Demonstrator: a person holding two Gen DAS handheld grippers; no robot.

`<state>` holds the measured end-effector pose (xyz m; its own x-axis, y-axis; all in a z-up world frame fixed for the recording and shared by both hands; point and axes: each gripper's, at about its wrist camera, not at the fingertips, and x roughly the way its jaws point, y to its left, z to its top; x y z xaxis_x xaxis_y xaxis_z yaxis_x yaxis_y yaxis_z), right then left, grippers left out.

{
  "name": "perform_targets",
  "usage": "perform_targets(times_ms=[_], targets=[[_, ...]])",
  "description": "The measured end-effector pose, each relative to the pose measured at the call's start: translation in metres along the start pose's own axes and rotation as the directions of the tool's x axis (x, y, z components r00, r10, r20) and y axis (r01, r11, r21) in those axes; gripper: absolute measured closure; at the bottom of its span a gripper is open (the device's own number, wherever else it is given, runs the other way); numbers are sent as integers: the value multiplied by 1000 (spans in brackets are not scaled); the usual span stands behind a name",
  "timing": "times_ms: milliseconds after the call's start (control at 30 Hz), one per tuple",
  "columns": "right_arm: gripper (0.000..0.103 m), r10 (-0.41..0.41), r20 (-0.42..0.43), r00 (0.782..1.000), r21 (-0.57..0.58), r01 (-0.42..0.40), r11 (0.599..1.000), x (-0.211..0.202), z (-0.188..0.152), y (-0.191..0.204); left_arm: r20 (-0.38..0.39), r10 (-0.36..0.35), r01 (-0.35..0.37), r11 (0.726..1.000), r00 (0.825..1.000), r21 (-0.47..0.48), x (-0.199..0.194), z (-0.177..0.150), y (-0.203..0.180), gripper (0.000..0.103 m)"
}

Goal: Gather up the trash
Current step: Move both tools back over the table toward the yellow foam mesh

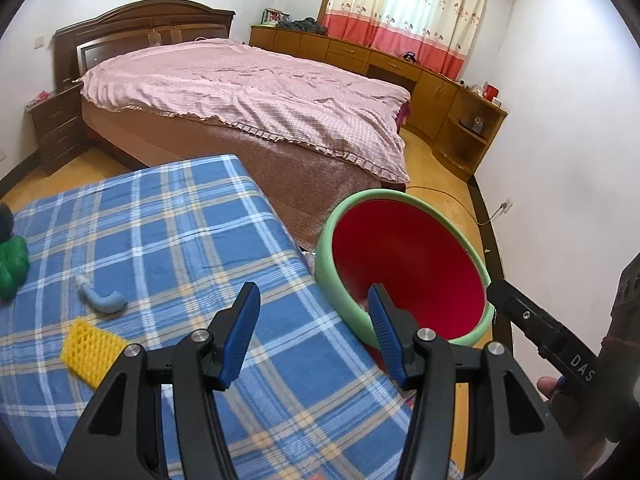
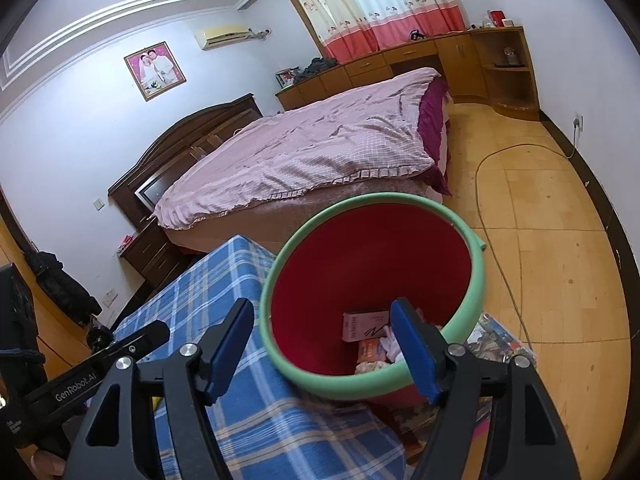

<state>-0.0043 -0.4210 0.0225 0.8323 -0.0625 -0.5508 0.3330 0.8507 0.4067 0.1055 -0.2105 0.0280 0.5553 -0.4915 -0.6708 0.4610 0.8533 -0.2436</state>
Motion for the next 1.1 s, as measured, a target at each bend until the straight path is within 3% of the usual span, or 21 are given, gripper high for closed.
perform_targets(times_ms=[300,633,1100], targets=[[29,21,-19,1000,-27,-21,999,-9,-7,31,21,31,-30,999,999,-40,-23,-7,24,47],[28,47,-61,997,-65,-50,997,-1,-21,67,14,123,-121,989,992,-79,-37,-11,72,47],[28,40,-146,989,-104,-56,993,27,-46,96,-95,234,-243,965,968,-101,-22,-29,152,47]])
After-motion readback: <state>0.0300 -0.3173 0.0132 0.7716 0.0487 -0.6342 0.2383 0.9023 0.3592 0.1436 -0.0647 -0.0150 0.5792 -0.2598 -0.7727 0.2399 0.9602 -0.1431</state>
